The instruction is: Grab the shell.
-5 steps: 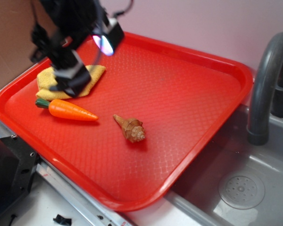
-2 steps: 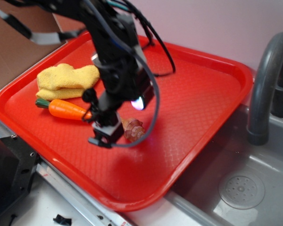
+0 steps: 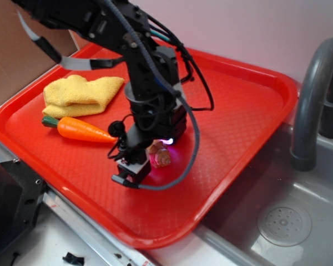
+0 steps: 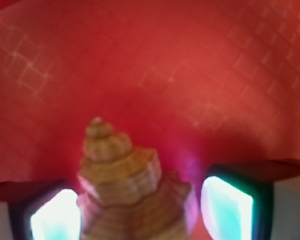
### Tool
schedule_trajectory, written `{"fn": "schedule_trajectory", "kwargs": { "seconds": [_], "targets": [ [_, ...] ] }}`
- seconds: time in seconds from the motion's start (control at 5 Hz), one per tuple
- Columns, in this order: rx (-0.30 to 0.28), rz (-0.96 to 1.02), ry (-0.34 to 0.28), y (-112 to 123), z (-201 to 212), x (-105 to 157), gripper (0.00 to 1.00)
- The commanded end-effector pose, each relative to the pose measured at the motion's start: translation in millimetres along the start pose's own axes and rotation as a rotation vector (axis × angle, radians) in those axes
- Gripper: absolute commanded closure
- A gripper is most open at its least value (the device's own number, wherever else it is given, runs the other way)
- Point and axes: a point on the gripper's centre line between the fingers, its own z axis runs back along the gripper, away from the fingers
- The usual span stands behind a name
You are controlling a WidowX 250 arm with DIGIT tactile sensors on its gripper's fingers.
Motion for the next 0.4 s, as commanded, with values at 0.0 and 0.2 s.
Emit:
{"fn": "schedule_trajectory", "kwargs": {
  "seconds": [0.0, 0.2],
  "targets": [
    [0.013, -0.002, 0.005, -10, 0, 2, 1.0],
    [-0.015, 0.173, -0.009, -3, 24, -7, 1.0]
  ]
}}
